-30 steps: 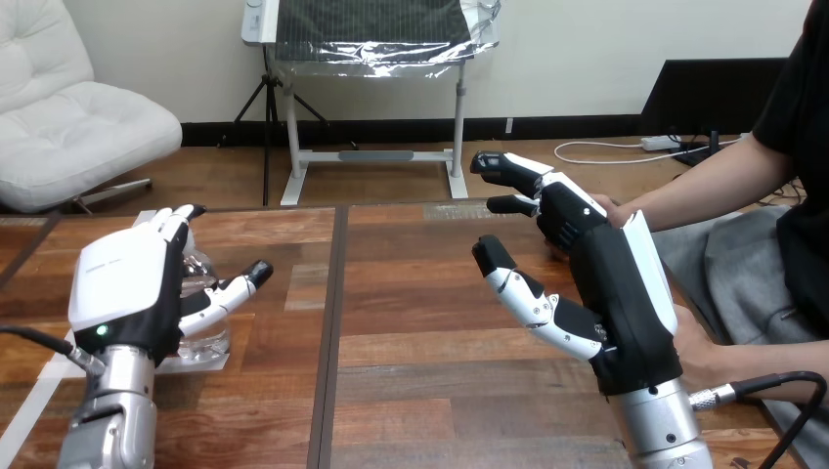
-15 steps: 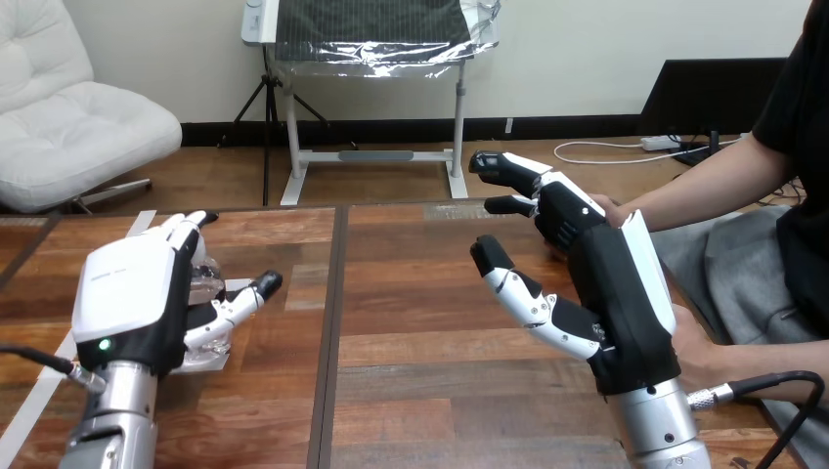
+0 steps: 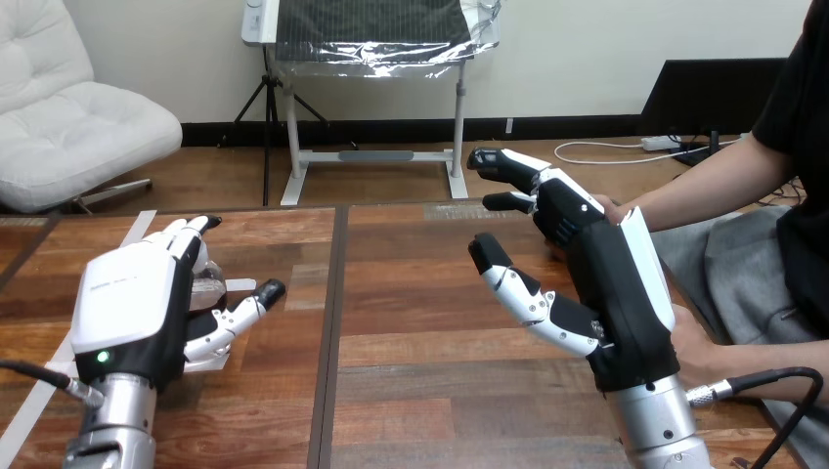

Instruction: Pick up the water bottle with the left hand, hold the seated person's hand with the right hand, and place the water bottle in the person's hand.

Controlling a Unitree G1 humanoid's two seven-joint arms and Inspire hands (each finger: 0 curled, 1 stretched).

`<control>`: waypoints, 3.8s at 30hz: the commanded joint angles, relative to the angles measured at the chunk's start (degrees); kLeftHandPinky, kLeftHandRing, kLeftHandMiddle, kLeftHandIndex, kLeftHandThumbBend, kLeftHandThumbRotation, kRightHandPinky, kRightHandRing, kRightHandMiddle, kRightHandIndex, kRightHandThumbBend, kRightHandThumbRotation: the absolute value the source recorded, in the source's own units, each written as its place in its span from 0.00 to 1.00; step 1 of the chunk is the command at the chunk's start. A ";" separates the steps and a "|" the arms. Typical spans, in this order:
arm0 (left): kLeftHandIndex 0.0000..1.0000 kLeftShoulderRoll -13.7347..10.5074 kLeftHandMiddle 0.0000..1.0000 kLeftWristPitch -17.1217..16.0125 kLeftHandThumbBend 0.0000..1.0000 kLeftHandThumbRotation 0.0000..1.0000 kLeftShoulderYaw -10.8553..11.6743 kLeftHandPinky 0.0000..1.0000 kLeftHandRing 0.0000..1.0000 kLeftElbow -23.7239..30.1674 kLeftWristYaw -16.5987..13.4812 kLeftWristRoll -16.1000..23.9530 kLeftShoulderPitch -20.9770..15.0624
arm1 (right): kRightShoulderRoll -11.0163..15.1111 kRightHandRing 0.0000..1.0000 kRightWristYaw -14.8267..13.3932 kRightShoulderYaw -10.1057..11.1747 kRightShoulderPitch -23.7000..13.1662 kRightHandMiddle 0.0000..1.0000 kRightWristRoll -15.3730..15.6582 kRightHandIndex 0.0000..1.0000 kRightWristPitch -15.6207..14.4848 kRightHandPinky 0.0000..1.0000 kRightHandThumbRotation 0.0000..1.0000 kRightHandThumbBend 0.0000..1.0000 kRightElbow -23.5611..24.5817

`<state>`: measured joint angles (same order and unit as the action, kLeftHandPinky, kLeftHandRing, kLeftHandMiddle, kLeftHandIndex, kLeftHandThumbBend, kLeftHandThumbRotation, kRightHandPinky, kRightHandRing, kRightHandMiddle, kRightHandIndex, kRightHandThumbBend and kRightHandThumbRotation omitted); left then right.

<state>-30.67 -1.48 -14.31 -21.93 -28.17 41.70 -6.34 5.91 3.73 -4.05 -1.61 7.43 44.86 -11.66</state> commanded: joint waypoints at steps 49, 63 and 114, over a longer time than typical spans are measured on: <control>0.88 0.50 0.89 3.08 0.61 0.92 1.18 0.85 0.87 2.96 3.44 1.70 1.93 | -0.60 0.83 -1.14 0.15 -4.12 0.83 0.42 0.77 0.89 0.74 0.27 0.40 0.43; 0.90 0.84 0.91 3.65 0.62 0.94 1.85 0.88 0.89 2.08 3.61 1.18 1.46 | -0.58 0.83 -0.77 0.09 -4.30 0.83 -0.14 0.77 1.08 0.73 0.26 0.39 0.22; 0.94 -0.29 0.96 6.23 0.64 1.00 0.61 0.94 0.94 -1.93 4.27 3.36 -2.62 | -0.72 0.81 -0.64 0.24 -3.61 0.83 -0.25 0.77 1.21 0.71 0.24 0.39 0.45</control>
<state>-30.67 4.63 -12.38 -21.96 -24.97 43.87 -6.23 5.09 3.36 -4.25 -2.03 7.78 44.90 -11.66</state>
